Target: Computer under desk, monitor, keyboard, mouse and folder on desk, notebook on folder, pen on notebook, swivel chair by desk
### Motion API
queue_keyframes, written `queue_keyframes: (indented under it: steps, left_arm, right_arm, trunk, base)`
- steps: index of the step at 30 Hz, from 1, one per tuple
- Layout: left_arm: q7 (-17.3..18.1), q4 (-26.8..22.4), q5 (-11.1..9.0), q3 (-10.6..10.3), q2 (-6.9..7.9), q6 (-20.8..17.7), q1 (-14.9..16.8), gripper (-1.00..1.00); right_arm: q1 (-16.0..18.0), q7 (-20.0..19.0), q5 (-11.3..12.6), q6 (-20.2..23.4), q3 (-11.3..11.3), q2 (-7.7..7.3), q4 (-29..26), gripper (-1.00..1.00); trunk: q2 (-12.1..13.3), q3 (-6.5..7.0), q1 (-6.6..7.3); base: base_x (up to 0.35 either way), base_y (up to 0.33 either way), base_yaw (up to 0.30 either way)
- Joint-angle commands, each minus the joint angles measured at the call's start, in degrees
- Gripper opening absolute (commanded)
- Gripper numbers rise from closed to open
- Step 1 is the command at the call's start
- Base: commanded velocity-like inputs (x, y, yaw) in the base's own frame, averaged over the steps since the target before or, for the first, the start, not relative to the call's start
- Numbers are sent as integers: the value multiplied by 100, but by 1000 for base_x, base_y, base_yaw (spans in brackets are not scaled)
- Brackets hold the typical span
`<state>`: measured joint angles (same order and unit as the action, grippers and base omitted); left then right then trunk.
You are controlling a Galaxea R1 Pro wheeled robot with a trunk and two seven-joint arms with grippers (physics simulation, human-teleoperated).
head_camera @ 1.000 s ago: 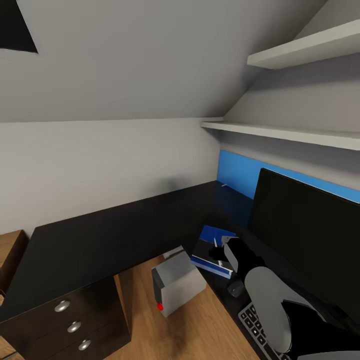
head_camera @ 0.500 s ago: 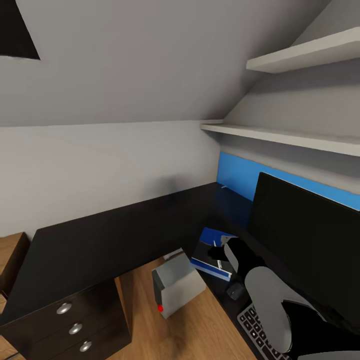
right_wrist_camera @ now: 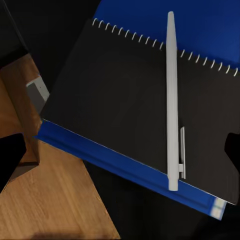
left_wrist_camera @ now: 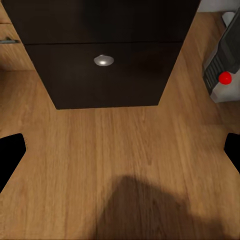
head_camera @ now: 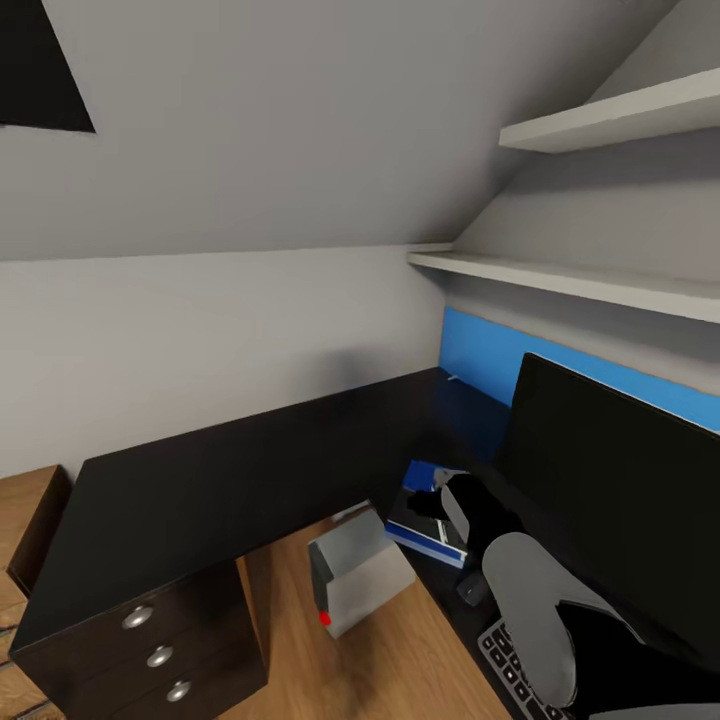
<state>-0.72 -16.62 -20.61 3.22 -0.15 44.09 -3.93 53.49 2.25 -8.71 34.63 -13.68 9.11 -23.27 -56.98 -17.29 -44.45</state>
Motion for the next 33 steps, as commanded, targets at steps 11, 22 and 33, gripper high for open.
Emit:
queue_keyframes:
  steps: [11, 22, 33]
  left_arm:
    - [-7, -8, 38, 13, -2, -3, -3, 100]
    - [-7, -8, 47, 5, -2, -5, -3, 100]
    - [-7, -8, 49, 4, -2, -5, -3, 100]
  right_arm:
    - [4, -29, -77, -932, -34, 88, 263, 100]
    - [4, -17, -87, -2308, 416, 88, 908, 100]
    - [4, -11, -87, -2951, 680, 88, 1251, 100]
  trunk:
    - [-3, 15, 0]
    - [-3, 19, 0]
    - [-3, 19, 0]
  base:
    - [0, 0, 241]
    - [0, 0, 276]
    - [-2, 0, 280]
